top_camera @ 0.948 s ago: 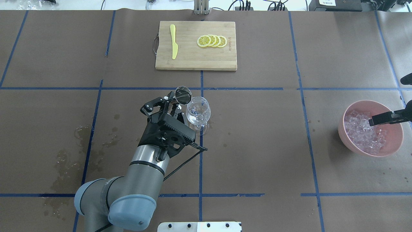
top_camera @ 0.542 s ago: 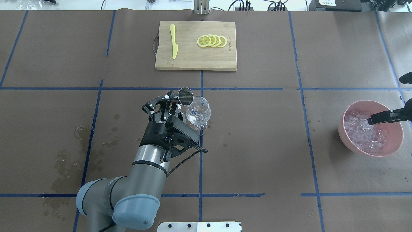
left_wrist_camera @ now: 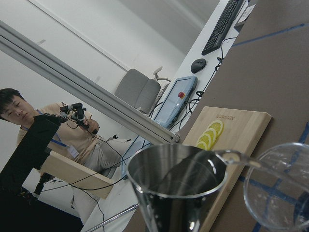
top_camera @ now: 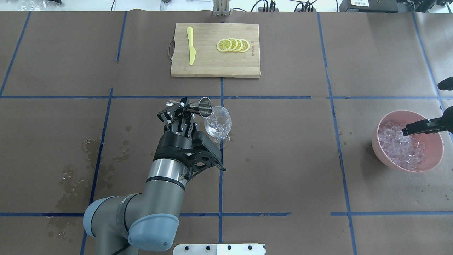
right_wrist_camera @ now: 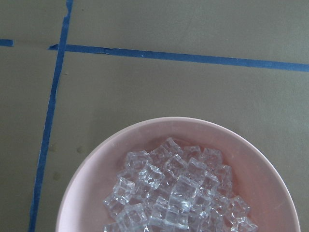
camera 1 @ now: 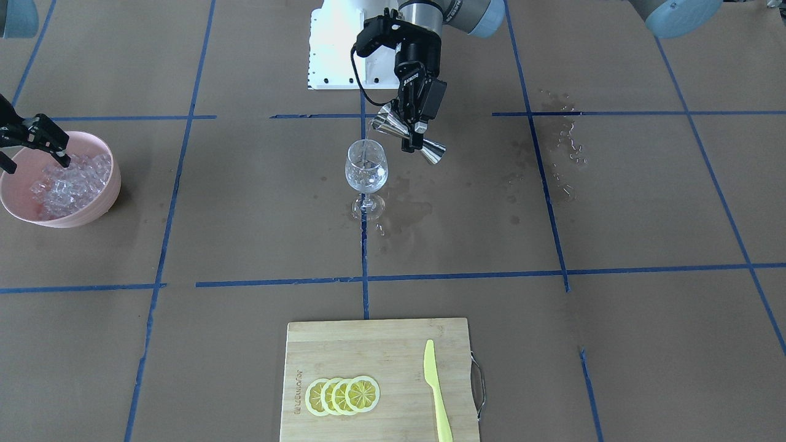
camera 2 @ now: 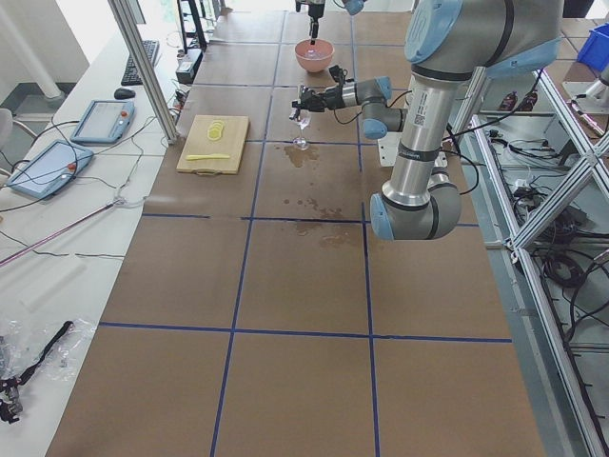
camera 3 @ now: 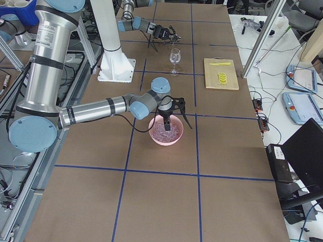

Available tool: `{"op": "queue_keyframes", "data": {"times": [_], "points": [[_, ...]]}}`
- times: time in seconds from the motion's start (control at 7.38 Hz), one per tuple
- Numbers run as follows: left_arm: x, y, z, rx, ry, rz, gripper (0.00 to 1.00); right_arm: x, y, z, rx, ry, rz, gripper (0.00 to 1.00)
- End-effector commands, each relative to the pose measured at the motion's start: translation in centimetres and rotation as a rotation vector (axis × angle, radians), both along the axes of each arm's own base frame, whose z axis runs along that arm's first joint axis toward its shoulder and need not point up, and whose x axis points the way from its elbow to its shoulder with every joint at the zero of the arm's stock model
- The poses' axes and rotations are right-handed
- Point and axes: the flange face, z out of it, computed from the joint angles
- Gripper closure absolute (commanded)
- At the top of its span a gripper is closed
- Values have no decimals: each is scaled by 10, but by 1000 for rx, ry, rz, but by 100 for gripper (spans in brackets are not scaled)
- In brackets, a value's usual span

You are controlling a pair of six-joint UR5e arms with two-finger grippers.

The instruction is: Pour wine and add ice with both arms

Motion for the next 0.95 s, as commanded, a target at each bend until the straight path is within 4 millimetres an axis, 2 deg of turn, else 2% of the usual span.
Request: {"op": "queue_keyframes", "data": {"times": [0.0, 0.81], "points": [[2, -1, -4, 11, -78, 3, 100, 0, 0, -1, 0, -1, 0, 0], [3, -4, -4, 67, -320, -19, 100, -3, -1, -3, 4, -5, -4, 0]]}}
